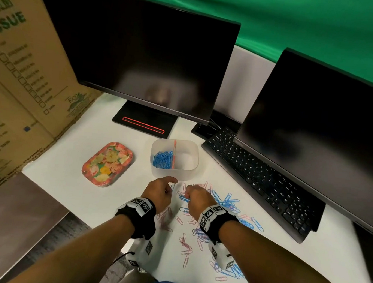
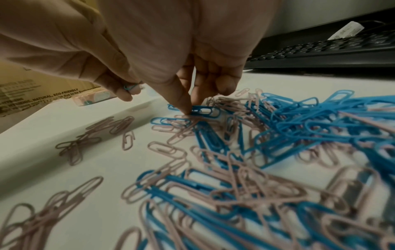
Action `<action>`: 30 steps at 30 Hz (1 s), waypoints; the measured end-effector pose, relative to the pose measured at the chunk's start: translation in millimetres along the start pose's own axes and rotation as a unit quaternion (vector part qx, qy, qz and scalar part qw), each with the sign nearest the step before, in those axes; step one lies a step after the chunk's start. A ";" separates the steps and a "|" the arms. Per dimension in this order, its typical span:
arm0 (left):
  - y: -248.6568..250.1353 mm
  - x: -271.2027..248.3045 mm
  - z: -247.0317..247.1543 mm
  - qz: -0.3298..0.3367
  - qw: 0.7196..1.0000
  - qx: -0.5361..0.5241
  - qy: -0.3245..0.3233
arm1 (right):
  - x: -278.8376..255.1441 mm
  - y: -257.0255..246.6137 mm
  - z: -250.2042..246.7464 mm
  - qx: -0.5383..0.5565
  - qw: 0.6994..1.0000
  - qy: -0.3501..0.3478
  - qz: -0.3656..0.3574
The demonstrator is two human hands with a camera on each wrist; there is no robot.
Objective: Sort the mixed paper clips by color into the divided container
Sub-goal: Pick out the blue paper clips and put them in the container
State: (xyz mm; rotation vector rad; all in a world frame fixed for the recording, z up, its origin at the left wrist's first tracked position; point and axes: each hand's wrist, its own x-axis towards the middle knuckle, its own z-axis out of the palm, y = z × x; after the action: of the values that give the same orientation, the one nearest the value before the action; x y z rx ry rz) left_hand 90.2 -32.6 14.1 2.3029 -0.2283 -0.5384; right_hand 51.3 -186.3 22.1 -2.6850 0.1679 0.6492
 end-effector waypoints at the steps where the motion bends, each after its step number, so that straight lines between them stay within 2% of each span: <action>1: 0.0 -0.6 0.3 -0.004 1.000 -0.003 0.000 | 0.3 -0.3 0.1 -0.002 1.000 -0.005 0.000; 9: -1.5 -2.7 0.5 -0.073 0.996 -0.048 -0.022 | 0.9 -1.6 0.0 -0.032 0.999 -0.019 -0.003; 16: 4.8 -3.2 4.2 -0.080 0.993 -0.079 -0.031 | 1.8 -0.8 3.3 -0.050 0.999 -0.002 0.011; 19: 5.3 -2.3 5.4 -0.088 0.991 -0.098 -0.024 | 0.2 3.4 2.4 -0.027 0.999 0.019 0.008; 22: 6.8 -1.2 7.3 -0.105 0.986 -0.125 -0.030 | -2.1 15.5 -2.7 0.080 0.995 0.056 0.008; 25: 9.0 1.5 12.9 -0.095 0.990 -0.098 -0.033 | -6.0 25.4 -9.5 0.227 0.969 0.096 0.035; 27: 10.8 2.3 17.7 -0.080 0.994 -0.057 -0.039 | -8.4 28.4 -15.4 0.328 0.938 0.097 0.057; 30: 13.2 0.7 23.2 -0.038 0.996 0.018 -0.078 | -14.8 31.4 -26.1 0.482 0.871 0.070 0.056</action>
State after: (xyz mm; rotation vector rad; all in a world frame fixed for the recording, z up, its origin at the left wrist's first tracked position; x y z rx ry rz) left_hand 80.5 -56.8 8.6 2.3133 -0.2279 -0.7596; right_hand 42.8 -224.8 40.2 -1.7442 0.5314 0.2679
